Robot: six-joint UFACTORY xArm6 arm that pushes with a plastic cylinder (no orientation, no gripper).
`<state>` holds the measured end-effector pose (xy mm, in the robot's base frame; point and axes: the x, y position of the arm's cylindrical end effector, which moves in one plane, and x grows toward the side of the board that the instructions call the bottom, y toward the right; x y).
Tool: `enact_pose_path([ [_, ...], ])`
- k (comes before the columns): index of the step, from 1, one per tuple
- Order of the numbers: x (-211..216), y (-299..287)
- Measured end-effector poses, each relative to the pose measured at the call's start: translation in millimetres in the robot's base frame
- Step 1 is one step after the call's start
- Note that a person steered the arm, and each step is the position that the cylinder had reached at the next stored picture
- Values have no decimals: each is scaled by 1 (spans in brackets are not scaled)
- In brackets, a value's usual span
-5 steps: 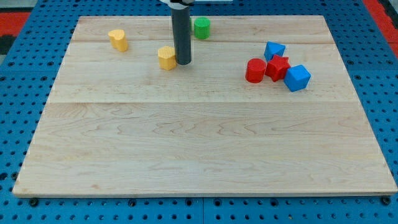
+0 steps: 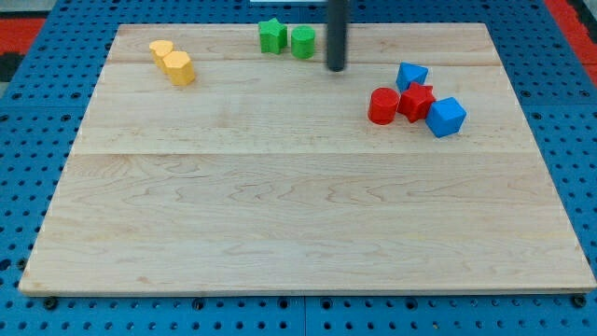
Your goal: Slide the red circle closer to the yellow hexagon
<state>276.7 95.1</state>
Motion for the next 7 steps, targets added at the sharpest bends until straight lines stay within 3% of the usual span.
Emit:
enact_pose_path([
  [1,-32,49],
  [2,-31,101],
  [3,-10,109],
  [5,11,60],
  [7,42,54],
])
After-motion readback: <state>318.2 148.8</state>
